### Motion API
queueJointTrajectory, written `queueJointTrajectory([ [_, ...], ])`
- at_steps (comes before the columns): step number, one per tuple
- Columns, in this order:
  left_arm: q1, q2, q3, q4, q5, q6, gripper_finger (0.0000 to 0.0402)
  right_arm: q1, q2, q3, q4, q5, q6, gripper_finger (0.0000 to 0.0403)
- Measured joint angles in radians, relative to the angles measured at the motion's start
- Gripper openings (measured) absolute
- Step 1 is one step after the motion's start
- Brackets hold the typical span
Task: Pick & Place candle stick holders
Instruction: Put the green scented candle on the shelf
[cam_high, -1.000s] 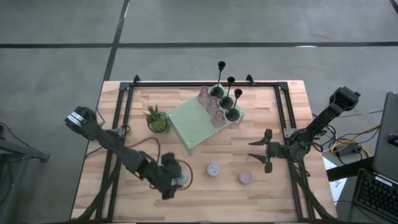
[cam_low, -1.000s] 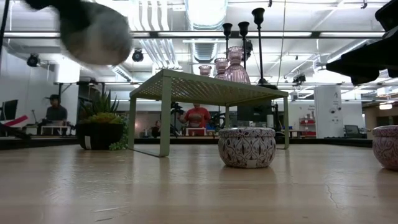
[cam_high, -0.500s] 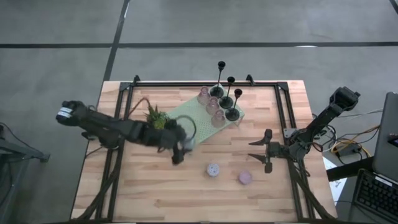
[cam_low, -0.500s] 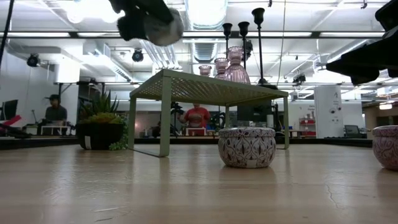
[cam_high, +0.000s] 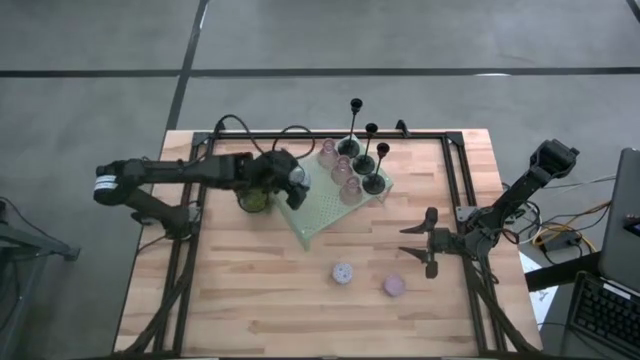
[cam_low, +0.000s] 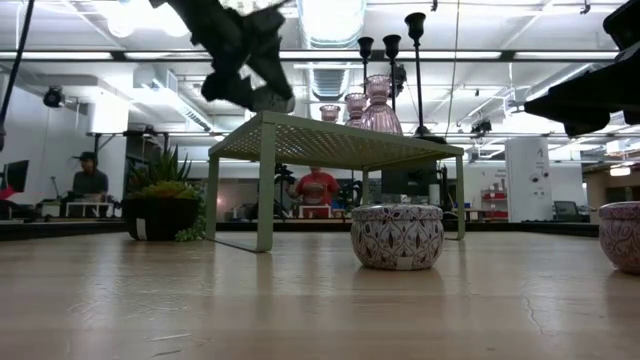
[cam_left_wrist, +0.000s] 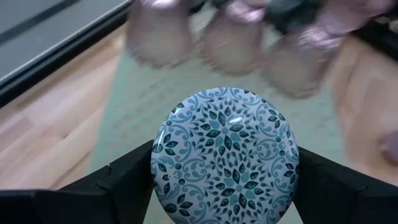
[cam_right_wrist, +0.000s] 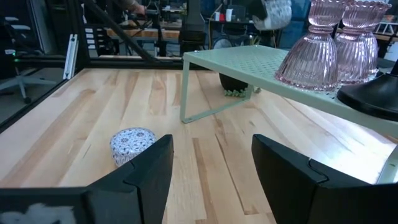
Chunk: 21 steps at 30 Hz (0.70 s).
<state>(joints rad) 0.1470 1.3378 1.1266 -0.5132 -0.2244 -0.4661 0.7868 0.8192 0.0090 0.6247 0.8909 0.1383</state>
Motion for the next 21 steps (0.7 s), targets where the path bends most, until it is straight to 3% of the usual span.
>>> queueJointTrajectory([
  [21, 0.030, 0.090, -0.003, -0.028, -0.001, 0.024, 0.0314, 0.000, 0.000, 0.000, 0.000, 0.000, 0.000, 0.0210],
])
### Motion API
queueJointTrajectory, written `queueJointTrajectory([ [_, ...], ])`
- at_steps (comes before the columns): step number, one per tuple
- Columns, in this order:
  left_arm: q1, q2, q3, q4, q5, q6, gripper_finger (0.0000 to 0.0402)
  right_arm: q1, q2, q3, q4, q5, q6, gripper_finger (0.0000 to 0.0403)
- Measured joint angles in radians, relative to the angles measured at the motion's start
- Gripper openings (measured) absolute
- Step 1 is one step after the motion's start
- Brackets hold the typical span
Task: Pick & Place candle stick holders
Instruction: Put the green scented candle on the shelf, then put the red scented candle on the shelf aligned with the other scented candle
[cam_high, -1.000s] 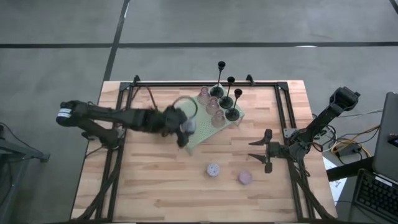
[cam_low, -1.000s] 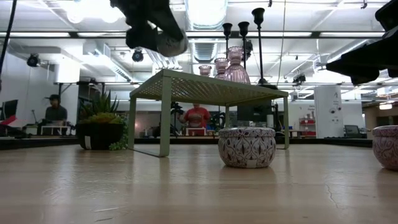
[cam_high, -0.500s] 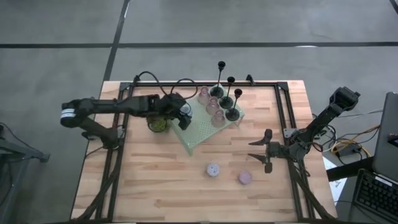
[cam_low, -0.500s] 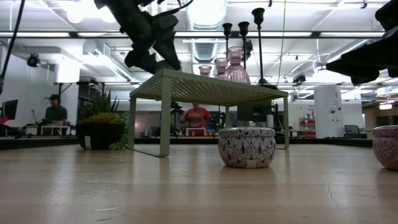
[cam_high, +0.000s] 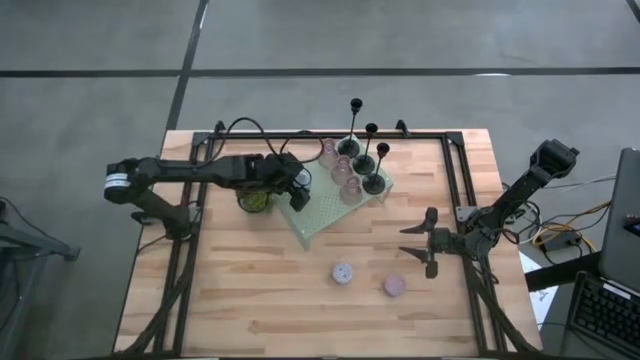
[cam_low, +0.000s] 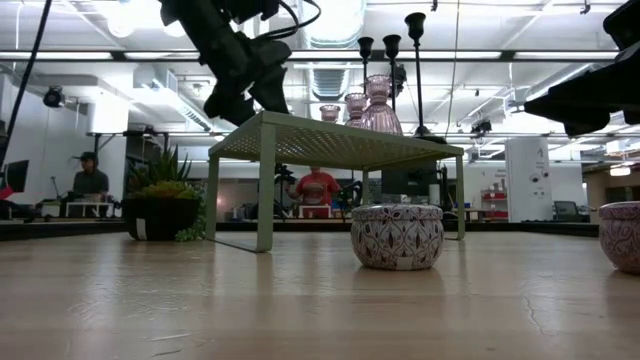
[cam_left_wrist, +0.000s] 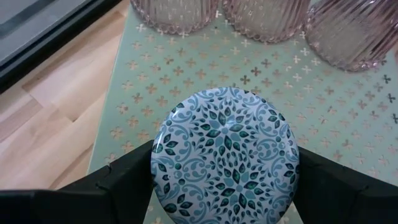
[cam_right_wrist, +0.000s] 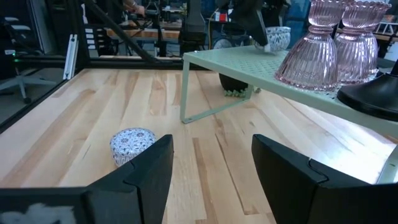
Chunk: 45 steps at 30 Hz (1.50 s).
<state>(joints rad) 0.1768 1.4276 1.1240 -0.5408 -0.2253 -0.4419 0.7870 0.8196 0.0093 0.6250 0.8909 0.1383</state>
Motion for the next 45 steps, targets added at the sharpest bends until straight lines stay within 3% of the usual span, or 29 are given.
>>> queueJointTrajectory([
  [14, -0.001, 0.002, 0.000, -0.002, -0.016, -0.004, 0.0317, 0.000, 0.000, 0.000, 0.000, 0.000, 0.000, 0.0210],
  [26, -0.001, 0.002, 0.000, -0.008, -0.071, -0.019, 0.0395, 0.000, 0.000, 0.000, 0.000, 0.000, 0.000, 0.0210],
  [35, -0.010, -0.014, 0.055, -0.005, -0.065, 0.058, 0.0399, 0.000, 0.000, 0.000, -0.001, 0.000, 0.000, 0.0210],
  [40, -0.072, -0.014, 0.082, 0.047, -0.027, 0.124, 0.0399, 0.000, 0.000, 0.000, -0.001, 0.000, 0.000, 0.0210],
  [45, -0.214, -0.014, 0.082, 0.166, -0.021, 0.256, 0.0399, 0.000, 0.000, 0.000, -0.001, 0.000, 0.002, 0.0210],
])
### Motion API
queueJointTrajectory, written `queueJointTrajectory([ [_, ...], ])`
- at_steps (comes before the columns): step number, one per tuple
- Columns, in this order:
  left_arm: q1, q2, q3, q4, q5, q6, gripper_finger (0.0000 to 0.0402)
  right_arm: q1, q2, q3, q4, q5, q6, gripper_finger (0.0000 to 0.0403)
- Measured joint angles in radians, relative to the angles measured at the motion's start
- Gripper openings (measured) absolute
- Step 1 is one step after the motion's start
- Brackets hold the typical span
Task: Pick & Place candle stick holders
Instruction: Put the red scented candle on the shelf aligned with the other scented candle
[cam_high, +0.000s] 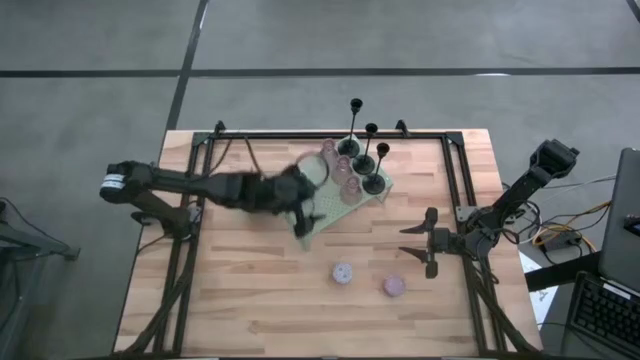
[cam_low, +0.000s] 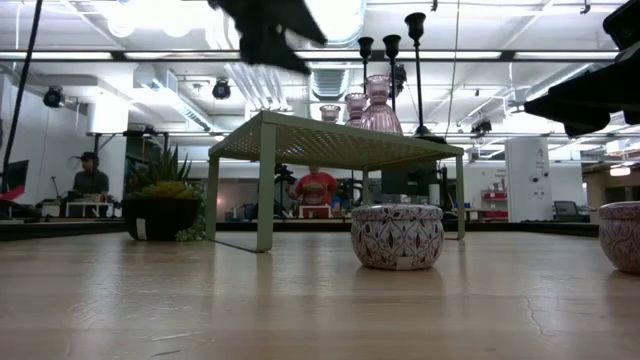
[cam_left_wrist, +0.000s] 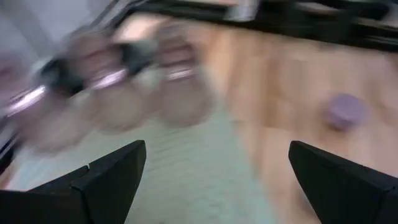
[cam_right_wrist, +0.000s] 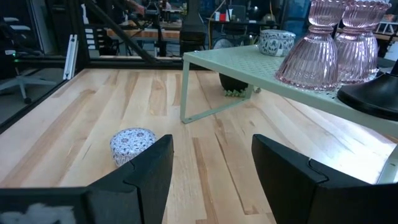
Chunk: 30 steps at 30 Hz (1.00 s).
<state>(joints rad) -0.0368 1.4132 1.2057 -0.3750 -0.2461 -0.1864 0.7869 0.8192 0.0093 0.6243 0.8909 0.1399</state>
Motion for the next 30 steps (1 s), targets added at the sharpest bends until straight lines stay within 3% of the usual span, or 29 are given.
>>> queueJointTrajectory([
  [6, -0.190, 0.007, -0.024, 0.170, -0.007, 0.081, 0.0399, 0.000, 0.000, 0.000, 0.000, 0.000, 0.014, 0.0210],
  [11, -0.284, 0.063, -0.051, 0.304, -0.036, 0.088, 0.0399, 0.000, 0.000, 0.000, 0.000, 0.000, 0.017, 0.0210],
  [24, -0.312, 0.357, 0.003, 0.361, -0.058, 0.087, 0.0399, 0.000, 0.000, 0.000, -0.010, 0.000, 0.017, 0.0210],
  [30, -0.312, 0.441, 0.043, 0.368, -0.004, 0.062, 0.0399, 0.000, 0.000, 0.000, -0.016, 0.000, 0.035, 0.0210],
])
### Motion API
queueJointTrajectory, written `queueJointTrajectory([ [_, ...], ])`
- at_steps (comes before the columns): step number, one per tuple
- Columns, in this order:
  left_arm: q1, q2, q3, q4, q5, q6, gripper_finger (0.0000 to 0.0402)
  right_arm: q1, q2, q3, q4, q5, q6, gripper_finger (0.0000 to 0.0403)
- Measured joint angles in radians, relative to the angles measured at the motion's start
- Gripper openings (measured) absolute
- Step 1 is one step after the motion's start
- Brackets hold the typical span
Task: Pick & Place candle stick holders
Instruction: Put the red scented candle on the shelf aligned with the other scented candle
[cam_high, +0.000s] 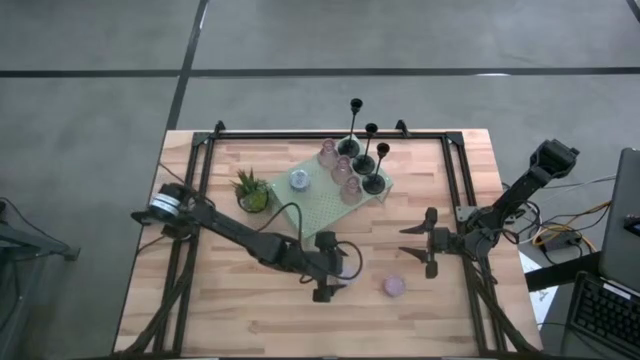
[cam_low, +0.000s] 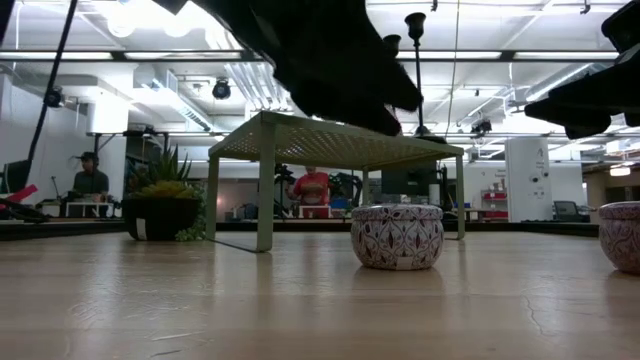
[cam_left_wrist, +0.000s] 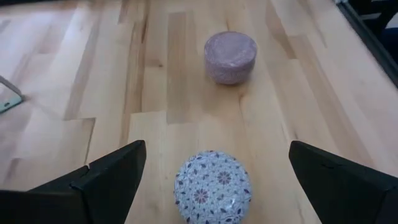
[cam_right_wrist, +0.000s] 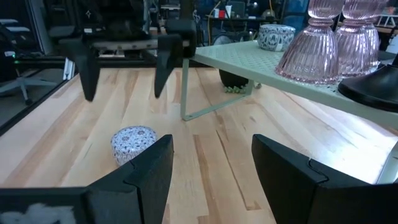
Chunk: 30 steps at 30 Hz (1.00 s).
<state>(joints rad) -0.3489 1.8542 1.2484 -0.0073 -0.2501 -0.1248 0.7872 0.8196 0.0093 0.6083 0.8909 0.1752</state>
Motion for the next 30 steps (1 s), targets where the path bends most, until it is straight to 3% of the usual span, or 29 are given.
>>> queueJointTrajectory([
  [24, 0.002, 0.165, 0.008, 0.017, -0.011, -0.032, 0.0398, 0.000, 0.000, 0.000, -0.002, 0.000, 0.001, 0.0210],
  [30, 0.004, 0.161, 0.008, 0.024, 0.008, -0.051, 0.0374, 0.000, 0.000, 0.000, -0.002, 0.000, 0.001, 0.0210],
])
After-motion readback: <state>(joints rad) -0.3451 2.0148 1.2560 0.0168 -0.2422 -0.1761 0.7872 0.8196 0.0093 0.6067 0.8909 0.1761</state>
